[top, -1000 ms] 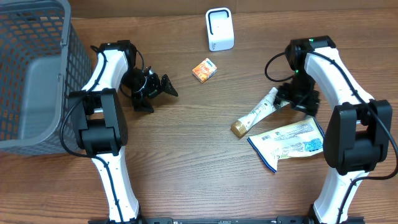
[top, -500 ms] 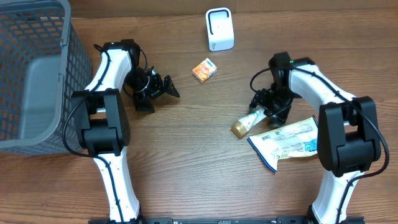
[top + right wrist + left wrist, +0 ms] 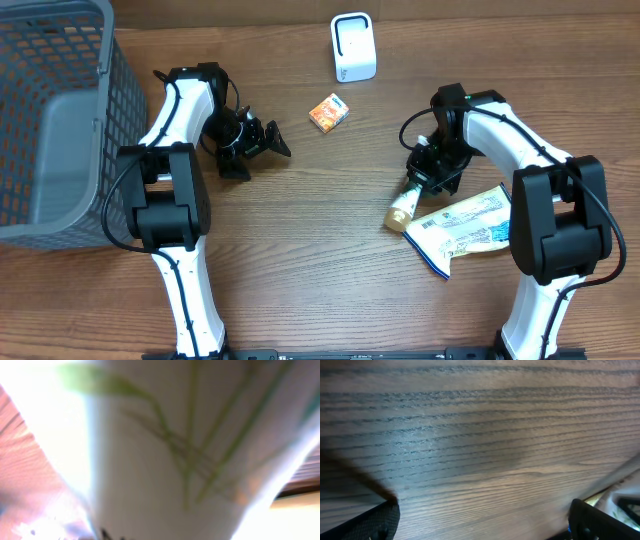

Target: Scan the item barcode

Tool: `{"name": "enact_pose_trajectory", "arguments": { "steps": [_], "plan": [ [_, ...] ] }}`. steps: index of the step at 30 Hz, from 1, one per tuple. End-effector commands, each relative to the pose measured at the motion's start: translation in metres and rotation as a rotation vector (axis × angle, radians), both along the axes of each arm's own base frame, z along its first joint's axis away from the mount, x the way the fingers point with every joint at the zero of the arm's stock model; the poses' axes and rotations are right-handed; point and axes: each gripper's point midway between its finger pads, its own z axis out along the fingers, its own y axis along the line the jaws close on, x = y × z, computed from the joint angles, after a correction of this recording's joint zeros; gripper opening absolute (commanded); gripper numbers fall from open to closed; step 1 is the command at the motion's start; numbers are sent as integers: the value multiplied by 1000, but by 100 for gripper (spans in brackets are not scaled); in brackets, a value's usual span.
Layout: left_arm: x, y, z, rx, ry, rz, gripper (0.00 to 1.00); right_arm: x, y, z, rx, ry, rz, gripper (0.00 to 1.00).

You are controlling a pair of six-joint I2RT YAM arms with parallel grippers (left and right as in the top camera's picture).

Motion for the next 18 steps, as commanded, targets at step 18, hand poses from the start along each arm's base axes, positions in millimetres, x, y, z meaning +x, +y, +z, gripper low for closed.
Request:
{"name": "enact_pose_trajectory", "arguments": {
  "steps": [18],
  "plan": [
    [-15, -85, 13, -250, -69, -240, 100, 16, 45, -4, 179, -167, 155, 22]
  ]
}}
